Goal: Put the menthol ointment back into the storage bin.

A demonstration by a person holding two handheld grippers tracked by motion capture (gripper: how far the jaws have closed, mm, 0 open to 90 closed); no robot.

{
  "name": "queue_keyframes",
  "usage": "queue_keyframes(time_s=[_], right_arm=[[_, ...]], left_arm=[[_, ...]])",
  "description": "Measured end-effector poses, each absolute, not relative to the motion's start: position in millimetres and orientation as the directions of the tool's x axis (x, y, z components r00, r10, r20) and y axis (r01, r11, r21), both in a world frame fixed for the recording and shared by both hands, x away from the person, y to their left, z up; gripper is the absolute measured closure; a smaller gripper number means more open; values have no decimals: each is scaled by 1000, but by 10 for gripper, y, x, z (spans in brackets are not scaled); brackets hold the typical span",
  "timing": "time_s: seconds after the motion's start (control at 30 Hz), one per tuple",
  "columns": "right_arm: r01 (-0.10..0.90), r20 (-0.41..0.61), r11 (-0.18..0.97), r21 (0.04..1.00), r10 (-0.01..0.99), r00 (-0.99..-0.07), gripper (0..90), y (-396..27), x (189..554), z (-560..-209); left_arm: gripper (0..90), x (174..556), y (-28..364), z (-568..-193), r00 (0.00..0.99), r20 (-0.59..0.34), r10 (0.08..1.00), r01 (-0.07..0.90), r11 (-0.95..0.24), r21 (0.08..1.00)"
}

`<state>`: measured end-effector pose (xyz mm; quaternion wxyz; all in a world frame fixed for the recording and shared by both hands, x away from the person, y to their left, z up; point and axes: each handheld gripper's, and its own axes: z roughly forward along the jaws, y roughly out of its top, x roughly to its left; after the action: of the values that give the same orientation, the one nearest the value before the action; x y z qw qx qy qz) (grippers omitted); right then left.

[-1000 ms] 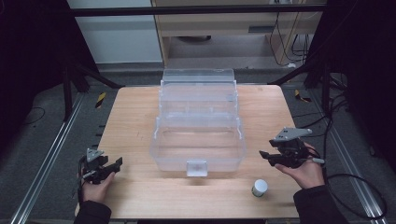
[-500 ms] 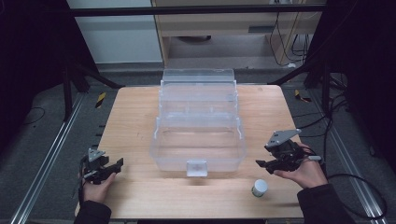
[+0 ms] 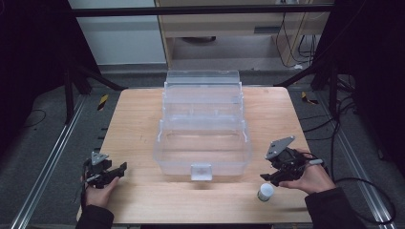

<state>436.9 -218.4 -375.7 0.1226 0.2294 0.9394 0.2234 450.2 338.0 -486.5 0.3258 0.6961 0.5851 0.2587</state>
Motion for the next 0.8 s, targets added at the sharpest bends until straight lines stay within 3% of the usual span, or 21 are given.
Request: queue_keyframes(time_s=[0.8], right_arm=[[382, -75, 864, 328, 427, -901, 347, -2088, 4243, -4024]], left_arm=[[359, 4504, 3379, -4867, 186, -16, 982, 651, -111, 751]])
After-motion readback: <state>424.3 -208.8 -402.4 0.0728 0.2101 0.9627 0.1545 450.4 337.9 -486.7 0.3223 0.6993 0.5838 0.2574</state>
